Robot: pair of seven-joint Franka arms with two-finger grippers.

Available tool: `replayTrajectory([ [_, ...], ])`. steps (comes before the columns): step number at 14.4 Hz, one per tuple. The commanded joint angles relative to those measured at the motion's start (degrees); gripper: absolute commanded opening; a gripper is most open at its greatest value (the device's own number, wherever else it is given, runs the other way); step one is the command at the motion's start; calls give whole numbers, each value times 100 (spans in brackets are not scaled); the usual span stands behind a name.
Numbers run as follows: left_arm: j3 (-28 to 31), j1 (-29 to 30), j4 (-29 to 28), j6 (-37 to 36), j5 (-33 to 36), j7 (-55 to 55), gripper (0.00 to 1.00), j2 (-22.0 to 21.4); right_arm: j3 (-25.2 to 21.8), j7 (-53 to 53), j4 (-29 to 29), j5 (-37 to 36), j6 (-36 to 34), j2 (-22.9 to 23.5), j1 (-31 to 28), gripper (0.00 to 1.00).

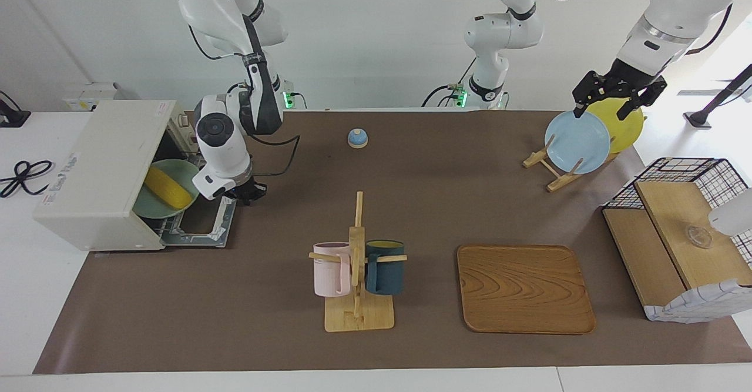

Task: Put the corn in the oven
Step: 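Open the right gripper inside the oven and withdraw it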

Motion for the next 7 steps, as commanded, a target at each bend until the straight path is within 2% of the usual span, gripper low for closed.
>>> replayTrajectory([
  [1, 50, -94, -112, 261, 22, -69, 100, 126, 19, -14, -80, -13, -30, -128, -27, 0],
  [5, 50, -102, -77, 156, 14, -60, 100, 109, 2, 4, 113, -758, -416, -145, -150, 0],
  [7, 50, -111, -41, 77, 14, -60, 100, 100, -7, -40, 507, -1049, -942, -146, -167, 0],
])
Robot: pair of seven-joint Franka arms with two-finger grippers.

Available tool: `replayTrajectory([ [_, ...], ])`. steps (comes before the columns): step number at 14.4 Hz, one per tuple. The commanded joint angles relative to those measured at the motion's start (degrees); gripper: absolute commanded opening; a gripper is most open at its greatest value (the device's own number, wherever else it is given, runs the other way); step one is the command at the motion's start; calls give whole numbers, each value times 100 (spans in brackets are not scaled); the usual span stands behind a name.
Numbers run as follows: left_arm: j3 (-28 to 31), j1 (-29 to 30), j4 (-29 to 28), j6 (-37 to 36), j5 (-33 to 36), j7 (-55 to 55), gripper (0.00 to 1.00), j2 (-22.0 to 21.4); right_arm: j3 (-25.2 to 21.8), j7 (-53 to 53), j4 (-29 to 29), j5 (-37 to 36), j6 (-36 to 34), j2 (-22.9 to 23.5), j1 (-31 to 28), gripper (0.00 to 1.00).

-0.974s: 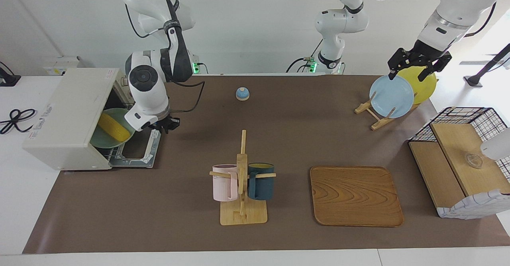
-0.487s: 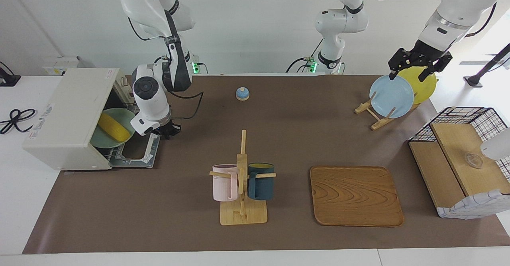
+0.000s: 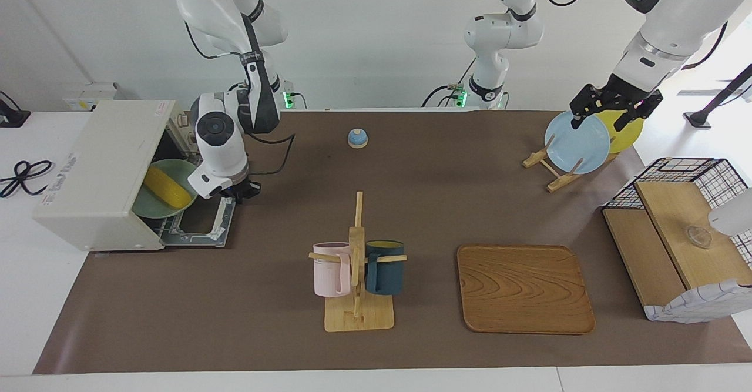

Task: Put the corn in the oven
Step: 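Open the right gripper inside the oven and withdraw it, then push the oven door shut with the right gripper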

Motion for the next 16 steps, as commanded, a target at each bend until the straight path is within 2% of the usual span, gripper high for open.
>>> replayTrajectory([
  [1, 59, -99, -5, -40, 14, -60, 100, -71, -45, -58, 541, -654, -780, -95, -137, 0],
  [4, 50, -64, -23, -40, 14, -60, 100, -115, -71, -451, 1111, -814, -1535, -147, -155, 0],
  [6, 59, -90, -23, -49, 14, -69, 100, -115, -80, -891, 1403, -814, -1889, -217, -408, 0],
  [10, 59, -81, -58, 12, 14, -34, 100, -115, -63, -1411, 1395, -726, -2100, -525, -918, 0],
  [11, 59, -81, -58, -22, 14, -51, 100, -123, -63, -1455, 1395, -665, -2153, -578, -946, 3],
  [12, 59, -81, -67, -57, 14, -51, 100, -132, -63, -1473, 1395, -621, -2214, -648, -946, 12],
  [14, 59, -64, -76, -49, 14, -51, 100, -132, -54, -1569, 1395, -612, -2355, -832, -911, 25],
  [16, 59, -55, -76, -49, 14, -51, 100, -132, -28, -1587, 1473, -193, -2434, -1113, -902, 28],
])
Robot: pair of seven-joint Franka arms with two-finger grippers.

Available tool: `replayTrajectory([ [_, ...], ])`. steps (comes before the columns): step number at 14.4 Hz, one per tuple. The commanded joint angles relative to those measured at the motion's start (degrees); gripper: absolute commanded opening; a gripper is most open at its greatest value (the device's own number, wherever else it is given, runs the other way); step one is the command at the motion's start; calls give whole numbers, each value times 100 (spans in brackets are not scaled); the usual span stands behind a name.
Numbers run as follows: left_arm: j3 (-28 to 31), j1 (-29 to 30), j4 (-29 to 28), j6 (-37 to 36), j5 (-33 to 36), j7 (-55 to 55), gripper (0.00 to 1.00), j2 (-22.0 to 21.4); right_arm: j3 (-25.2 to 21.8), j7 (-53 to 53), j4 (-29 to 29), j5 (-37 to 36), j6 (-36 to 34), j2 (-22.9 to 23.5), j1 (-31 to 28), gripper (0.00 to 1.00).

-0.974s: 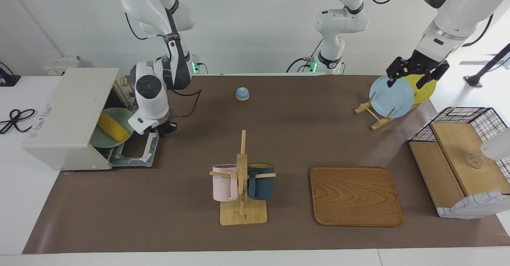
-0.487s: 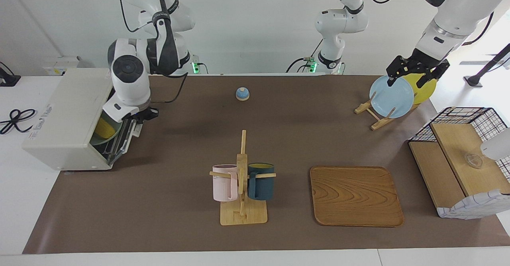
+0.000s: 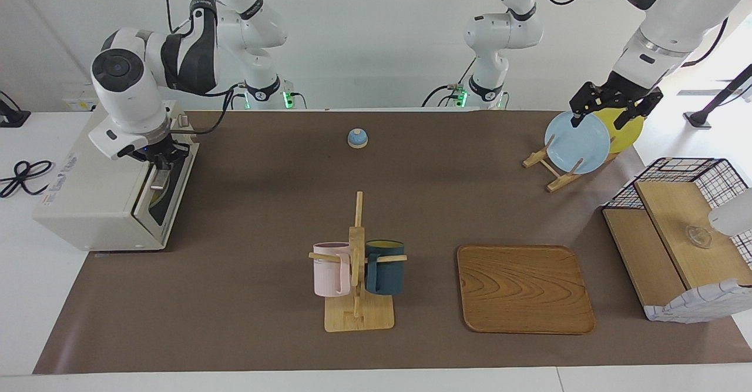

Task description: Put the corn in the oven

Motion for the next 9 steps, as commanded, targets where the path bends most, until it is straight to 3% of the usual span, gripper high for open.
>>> replayTrajectory([
  [1, 48, -41, -78, -39, 14, -51, 100, -99, 53, -112, 172, 570, -181, -398, 10, 33],
  [4, 48, -32, -78, -39, 14, -51, 100, -99, 79, -130, 1006, 722, -908, -303, 19, 37],
  [6, 48, -41, -78, -39, 14, -51, 100, -108, 88, -147, 1228, 922, -1191, -294, 28, 48],
  [7, 48, -32, -78, -39, 14, -51, 100, -108, 88, -139, 1315, 1203, -1305, -294, 28, 56],
  [8, 48, -32, -78, -39, 14, -51, 100, -108, 88, -139, 1394, 1362, -1411, -285, 19, 93],
  [9, 48, -32, -78, -39, 14, -51, 100, -99, 79, -139, 1421, 1407, -1420, -276, 19, 100],
])
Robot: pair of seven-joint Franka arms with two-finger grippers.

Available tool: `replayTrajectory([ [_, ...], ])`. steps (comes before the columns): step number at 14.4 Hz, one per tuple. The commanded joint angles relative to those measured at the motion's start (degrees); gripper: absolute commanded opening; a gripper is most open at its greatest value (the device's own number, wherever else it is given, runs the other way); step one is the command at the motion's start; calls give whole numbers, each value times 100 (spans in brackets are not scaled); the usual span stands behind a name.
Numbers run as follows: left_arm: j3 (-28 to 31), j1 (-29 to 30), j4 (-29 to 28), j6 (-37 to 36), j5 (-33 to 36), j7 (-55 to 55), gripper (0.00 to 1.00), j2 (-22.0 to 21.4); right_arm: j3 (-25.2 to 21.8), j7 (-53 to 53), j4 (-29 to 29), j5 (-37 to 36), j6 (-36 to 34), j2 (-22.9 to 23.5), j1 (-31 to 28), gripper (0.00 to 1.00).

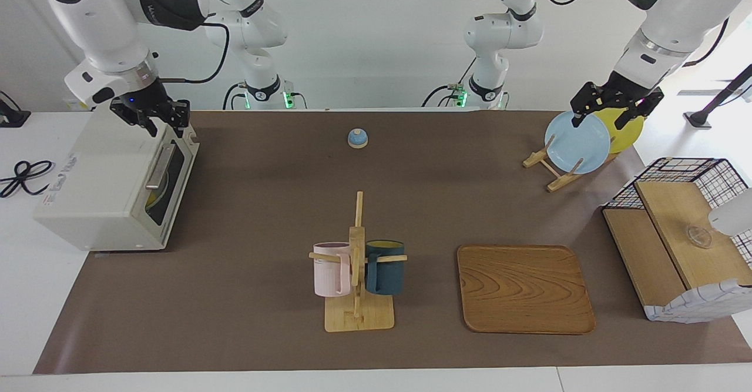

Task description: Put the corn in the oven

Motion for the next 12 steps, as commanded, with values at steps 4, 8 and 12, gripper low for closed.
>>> replayTrajectory([
  [4, 38, -32, -78, -39, 13, -51, 100, -108, 25, -136, 593, 306, -399, 326, 33, 100],
  [8, 38, -32, -78, -39, 13, -51, 100, -108, 25, -127, 691, 306, -479, 397, 139, 100],
  [12, 38, -32, -78, -39, 13, -51, 100, -108, -98, -127, 682, 254, -461, 423, 403, 100],
])
